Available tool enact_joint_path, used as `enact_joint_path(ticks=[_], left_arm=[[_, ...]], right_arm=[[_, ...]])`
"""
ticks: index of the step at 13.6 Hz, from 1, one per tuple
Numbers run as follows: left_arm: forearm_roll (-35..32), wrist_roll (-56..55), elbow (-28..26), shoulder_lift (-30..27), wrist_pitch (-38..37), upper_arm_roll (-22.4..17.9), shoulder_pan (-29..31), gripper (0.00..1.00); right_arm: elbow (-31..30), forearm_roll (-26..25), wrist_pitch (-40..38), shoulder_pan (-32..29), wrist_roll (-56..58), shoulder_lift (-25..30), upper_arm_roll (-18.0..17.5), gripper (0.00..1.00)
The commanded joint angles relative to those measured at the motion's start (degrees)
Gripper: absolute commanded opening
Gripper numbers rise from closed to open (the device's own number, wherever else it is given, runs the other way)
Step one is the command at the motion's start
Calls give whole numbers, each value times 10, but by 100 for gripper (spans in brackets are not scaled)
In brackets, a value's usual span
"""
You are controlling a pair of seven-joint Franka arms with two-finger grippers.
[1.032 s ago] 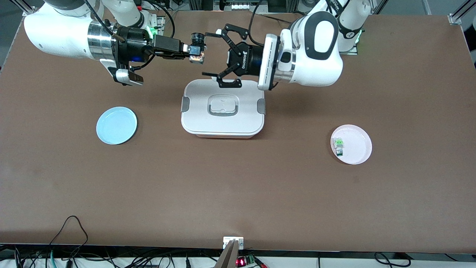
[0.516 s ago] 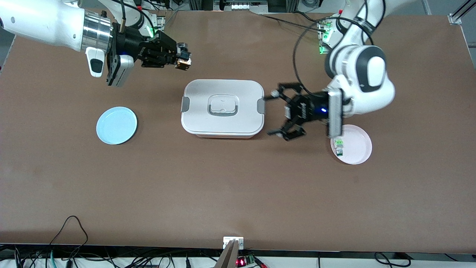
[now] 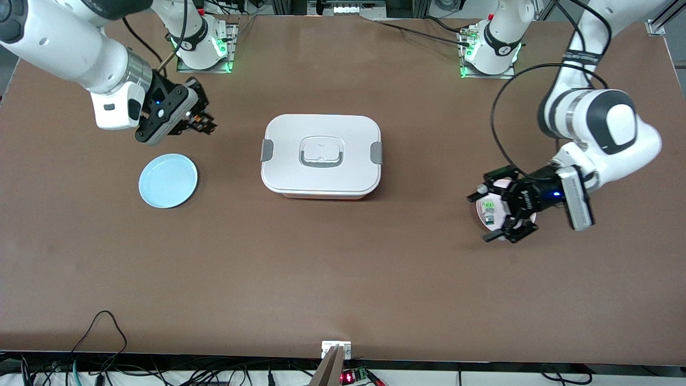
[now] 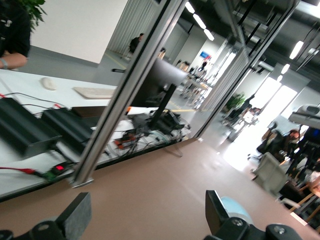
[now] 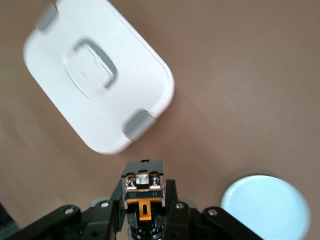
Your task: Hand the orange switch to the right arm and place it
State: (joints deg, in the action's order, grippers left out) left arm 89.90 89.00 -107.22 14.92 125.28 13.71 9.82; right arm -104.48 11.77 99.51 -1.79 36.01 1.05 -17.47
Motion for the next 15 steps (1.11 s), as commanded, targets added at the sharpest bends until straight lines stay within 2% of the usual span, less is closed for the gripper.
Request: enact_joint_path(ticks=[1, 3, 5, 8, 11, 15], left_arm=[[-103, -42, -6, -31, 57, -3, 13, 100], [-247, -134, 3, -46, 87, -4, 15, 100], [-360, -234, 11, -53, 83, -19, 18, 100], [-528, -308, 31, -74, 63, -25, 18, 100], [-655, -426, 80, -81, -9, -27, 19, 100], [-792, -563, 158, -82, -141, -27, 16, 100]], right_arm=[[-12, -64, 15, -13, 120, -12, 6, 0], [-66, -78, 71, -13, 232, -10, 37, 0], [-129, -77, 150, -13, 346, -9, 76, 0], [-225, -77, 262, -13, 430, -9, 114, 0], [-286, -77, 378, -14, 491, -44, 142, 0], [-289, -75, 451, -15, 543, -124, 174, 0]])
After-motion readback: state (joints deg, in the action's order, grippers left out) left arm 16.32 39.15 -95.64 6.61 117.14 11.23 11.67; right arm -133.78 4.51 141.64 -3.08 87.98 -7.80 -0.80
